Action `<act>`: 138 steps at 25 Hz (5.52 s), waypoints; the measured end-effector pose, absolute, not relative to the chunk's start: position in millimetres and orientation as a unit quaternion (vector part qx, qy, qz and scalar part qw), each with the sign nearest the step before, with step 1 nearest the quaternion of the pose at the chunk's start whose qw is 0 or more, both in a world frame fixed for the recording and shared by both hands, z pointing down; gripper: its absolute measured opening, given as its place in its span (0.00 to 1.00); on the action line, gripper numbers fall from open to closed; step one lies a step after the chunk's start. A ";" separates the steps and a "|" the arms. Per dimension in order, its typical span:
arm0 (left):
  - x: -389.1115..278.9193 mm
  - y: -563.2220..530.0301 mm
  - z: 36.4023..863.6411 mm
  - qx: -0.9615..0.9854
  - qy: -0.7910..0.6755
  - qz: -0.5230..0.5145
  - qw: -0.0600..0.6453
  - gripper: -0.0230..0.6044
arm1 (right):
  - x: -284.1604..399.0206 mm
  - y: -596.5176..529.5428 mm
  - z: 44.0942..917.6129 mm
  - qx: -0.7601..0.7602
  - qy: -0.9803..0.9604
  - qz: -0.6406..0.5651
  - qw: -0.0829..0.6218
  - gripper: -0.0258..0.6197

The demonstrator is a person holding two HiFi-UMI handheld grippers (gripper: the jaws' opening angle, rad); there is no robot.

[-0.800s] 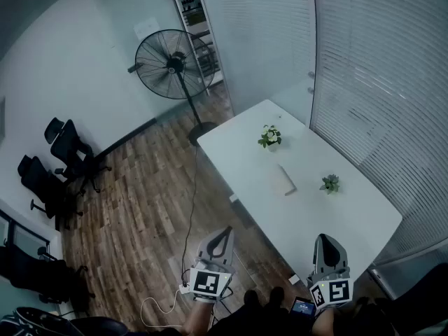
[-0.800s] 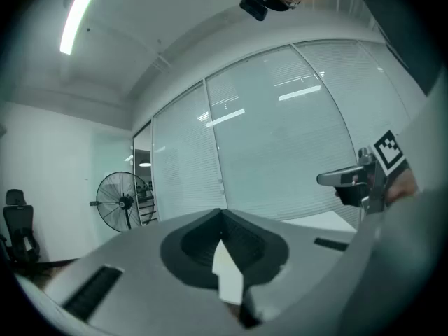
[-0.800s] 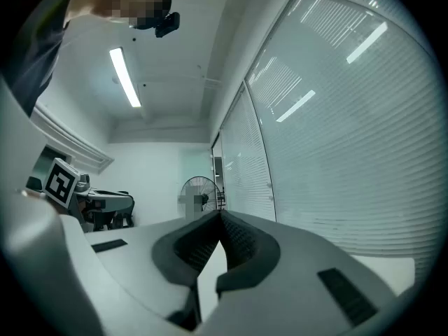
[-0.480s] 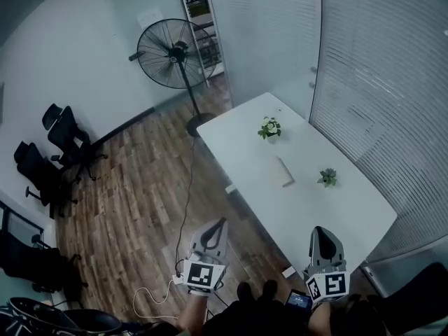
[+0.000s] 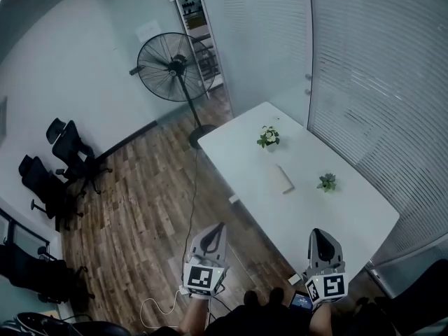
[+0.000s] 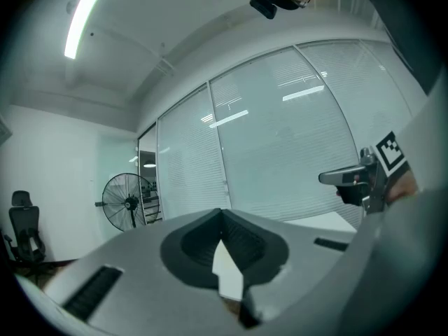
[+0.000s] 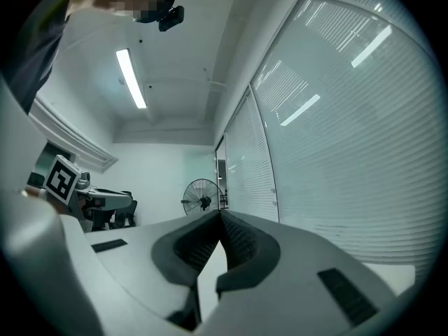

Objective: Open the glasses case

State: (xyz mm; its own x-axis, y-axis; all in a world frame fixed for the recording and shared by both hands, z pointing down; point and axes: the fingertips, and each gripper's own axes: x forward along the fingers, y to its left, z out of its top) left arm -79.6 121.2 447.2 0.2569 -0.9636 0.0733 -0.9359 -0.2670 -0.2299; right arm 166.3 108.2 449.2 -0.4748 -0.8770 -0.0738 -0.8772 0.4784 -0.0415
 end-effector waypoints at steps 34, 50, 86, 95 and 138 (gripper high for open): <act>-131.7 -92.7 481.8 -0.881 0.470 -0.055 -0.003 0.02 | 67.1 -118.5 477.6 -0.561 0.826 -0.046 0.032 0.08; -115.0 -108.0 511.1 -0.874 0.473 -0.111 -0.008 0.02 | 65.9 -173.5 649.5 -0.468 0.793 0.166 -0.353 0.38; -170.6 -97.1 521.5 -0.836 0.526 -0.156 -0.017 0.02 | 155.2 -249.7 758.1 -0.586 0.786 -0.140 -0.142 0.08; -177.2 -96.4 524.5 -0.830 0.535 -0.156 -0.023 0.02 | 173.3 -258.8 764.0 -0.603 0.749 -0.274 -0.001 0.09; -211.6 -118.8 437.0 -0.799 0.590 -0.097 0.065 0.02 | 82.0 -114.5 409.3 -0.583 0.812 0.032 0.011 0.06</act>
